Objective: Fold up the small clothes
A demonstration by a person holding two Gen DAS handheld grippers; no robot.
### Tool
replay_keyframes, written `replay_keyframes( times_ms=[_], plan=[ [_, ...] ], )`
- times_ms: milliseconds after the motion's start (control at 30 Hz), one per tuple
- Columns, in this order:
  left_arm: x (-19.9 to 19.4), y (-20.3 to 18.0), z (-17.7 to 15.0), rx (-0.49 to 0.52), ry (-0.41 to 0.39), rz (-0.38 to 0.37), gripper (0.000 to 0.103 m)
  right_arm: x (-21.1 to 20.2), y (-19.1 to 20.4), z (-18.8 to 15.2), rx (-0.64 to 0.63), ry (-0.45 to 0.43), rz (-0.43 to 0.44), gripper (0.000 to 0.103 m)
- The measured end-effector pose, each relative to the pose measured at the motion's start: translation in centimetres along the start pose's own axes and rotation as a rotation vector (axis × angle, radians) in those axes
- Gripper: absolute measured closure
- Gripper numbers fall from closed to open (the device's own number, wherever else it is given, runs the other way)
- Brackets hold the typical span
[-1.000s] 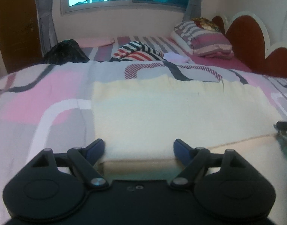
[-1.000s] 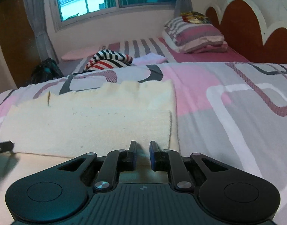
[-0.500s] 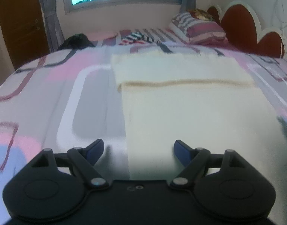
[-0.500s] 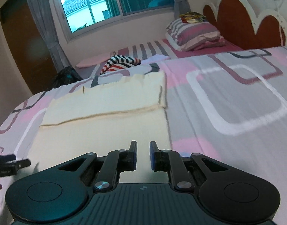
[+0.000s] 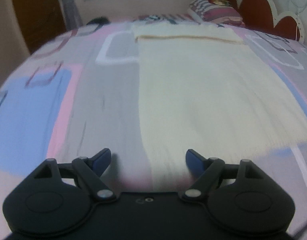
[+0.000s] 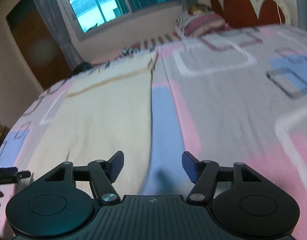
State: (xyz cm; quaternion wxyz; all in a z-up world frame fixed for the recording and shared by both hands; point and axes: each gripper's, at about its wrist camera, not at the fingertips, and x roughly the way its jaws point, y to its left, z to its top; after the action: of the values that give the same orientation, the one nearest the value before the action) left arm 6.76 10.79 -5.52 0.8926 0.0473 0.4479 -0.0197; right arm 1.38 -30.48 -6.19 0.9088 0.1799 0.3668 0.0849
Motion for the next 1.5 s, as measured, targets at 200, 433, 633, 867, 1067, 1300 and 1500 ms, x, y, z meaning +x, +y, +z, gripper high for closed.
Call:
replay_keyframes(
  times_ms=[200, 433, 633, 867, 1067, 1300, 1500],
  plan=[
    [-2.4, 2.1, -4.4, -0.181, 0.033, -0.112, 0.049, -2.5, -1.8, -4.3, 0.076, 0.084, 0.137, 0.040],
    [-1.4, 4.8, -2.3, -0.317, -0.009, -0.200, 0.043, -0.7, -2.3, -3.1, 0.154, 0.067, 0.207, 0.040],
    [2.7, 3.3, 0.8, -0.313, 0.007, -0.275, 0.041, 4.2, -2.6, -0.1, 0.225, 0.093, 0.247, 0.048],
    [4.5, 5.1, 0.5, -0.487, -0.008, -0.404, 0.041, 6.4, -3.5, -0.5, 0.273, 0.140, 0.296, 0.050],
    [5.8, 5.3, 1.7, -0.491, 0.022, -0.437, 0.044, 8.3, -3.8, 0.6, 0.328, 0.158, 0.348, 0.072],
    [5.9, 5.9, 0.6, -0.480, 0.013, -0.490, 0.053, 7.7, -5.0, -0.2, 0.326, 0.190, 0.377, 0.084],
    [6.7, 5.7, 1.5, -0.499, 0.011, -0.499, 0.070, 8.0, -5.1, 0.2, 0.346, 0.198, 0.393, 0.086]
  ],
)
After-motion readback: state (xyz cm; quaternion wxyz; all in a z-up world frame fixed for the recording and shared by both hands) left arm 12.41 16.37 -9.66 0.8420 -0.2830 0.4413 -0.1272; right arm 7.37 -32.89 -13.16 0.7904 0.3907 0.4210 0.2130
